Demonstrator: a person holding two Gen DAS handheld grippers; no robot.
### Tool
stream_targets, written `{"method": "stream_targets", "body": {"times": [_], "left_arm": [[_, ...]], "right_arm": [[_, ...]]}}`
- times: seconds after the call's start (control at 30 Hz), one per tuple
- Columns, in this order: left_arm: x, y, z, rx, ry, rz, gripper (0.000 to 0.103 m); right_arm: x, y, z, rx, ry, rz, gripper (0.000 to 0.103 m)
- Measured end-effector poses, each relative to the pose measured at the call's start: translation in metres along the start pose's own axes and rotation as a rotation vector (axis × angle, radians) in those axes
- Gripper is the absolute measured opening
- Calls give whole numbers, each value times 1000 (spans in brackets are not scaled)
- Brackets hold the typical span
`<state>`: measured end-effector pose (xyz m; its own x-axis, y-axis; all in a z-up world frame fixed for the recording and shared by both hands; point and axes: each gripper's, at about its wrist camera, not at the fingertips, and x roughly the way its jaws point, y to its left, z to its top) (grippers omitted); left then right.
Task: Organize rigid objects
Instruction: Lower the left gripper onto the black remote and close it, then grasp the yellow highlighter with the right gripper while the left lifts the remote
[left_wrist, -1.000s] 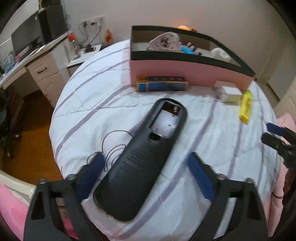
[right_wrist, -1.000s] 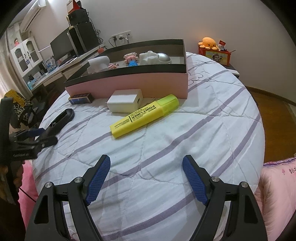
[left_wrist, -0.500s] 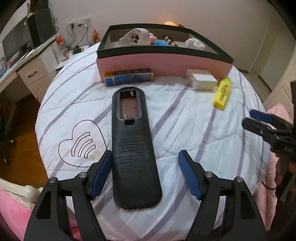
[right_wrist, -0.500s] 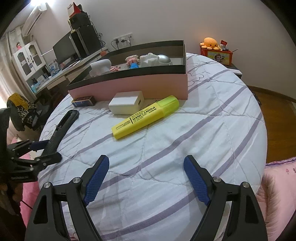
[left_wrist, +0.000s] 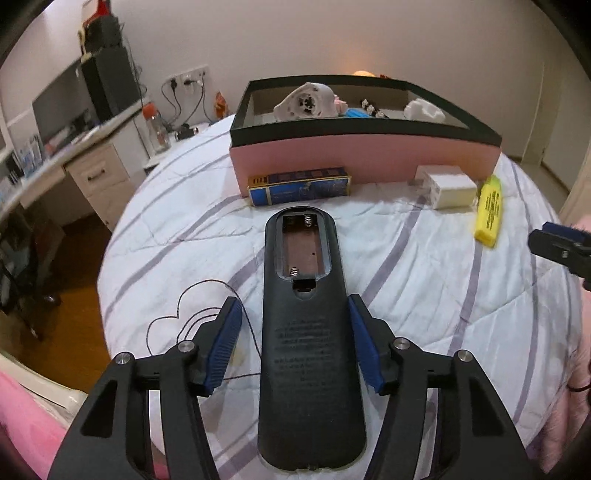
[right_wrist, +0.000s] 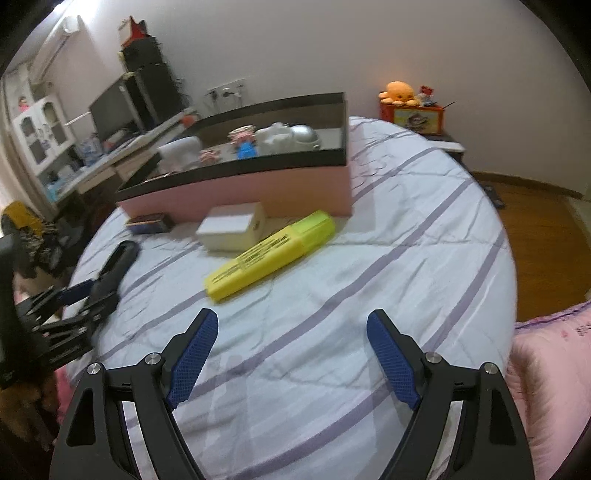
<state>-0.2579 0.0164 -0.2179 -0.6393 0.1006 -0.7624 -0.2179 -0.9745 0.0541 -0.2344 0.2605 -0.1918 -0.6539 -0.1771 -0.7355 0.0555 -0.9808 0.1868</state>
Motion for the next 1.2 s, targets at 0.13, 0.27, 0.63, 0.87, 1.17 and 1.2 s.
{"method": "stream_targets", "body": {"times": [0.13, 0.27, 0.63, 0.87, 1.17, 1.2], "left_arm": [[1, 3, -1, -7, -18, -21, 63], [4, 4, 1, -5, -16, -40, 65], [2, 4, 0, -5, -9, -51, 66], [2, 2, 0, -29, -13, -60, 73], [-6, -5, -7, -19, 9, -63, 70], [-6, -6, -8, -12, 3, -54, 72]], "right_arm": [[10, 10, 11, 38, 12, 2, 84], [27, 25, 22, 44, 31, -29, 84], [47, 29, 28, -56, 36, -149, 67], [21, -3, 12, -84, 15, -99, 25], [1, 6, -7, -128, 62, 34, 26], [2, 11, -8, -139, 63, 36, 26]]}}
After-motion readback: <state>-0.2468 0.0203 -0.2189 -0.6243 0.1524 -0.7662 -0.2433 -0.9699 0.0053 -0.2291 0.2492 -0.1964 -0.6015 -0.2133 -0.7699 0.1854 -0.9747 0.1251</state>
